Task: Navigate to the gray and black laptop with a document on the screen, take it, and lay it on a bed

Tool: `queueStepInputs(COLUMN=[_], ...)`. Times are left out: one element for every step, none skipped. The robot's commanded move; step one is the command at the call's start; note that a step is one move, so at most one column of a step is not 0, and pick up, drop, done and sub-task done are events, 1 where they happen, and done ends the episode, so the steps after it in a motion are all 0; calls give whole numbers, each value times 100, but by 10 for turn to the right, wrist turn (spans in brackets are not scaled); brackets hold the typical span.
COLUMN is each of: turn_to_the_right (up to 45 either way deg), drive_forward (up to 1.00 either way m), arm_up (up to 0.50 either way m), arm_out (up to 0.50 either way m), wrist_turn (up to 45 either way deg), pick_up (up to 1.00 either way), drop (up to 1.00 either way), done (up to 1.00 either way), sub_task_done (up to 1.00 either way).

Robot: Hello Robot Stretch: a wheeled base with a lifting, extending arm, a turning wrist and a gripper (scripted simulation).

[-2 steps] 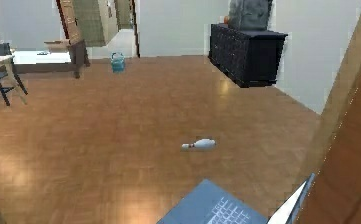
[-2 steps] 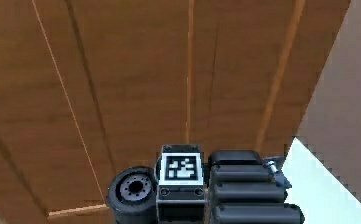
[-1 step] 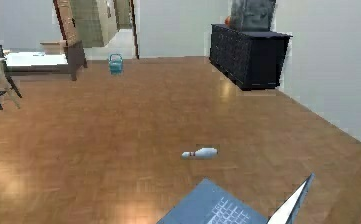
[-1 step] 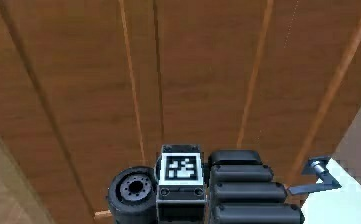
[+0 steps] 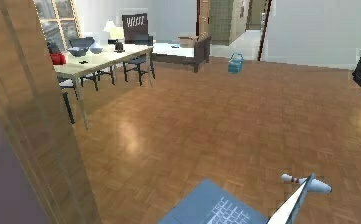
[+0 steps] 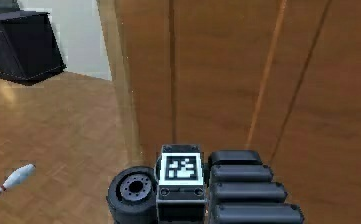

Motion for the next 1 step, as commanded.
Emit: queueStepInputs(turn_to_the_right=[0], drive_forward=[75], arm_up=[0], arm_out=[0], wrist_turn=[0], pick_up=[0], drop=[0], done=[0], sub_task_done=[0])
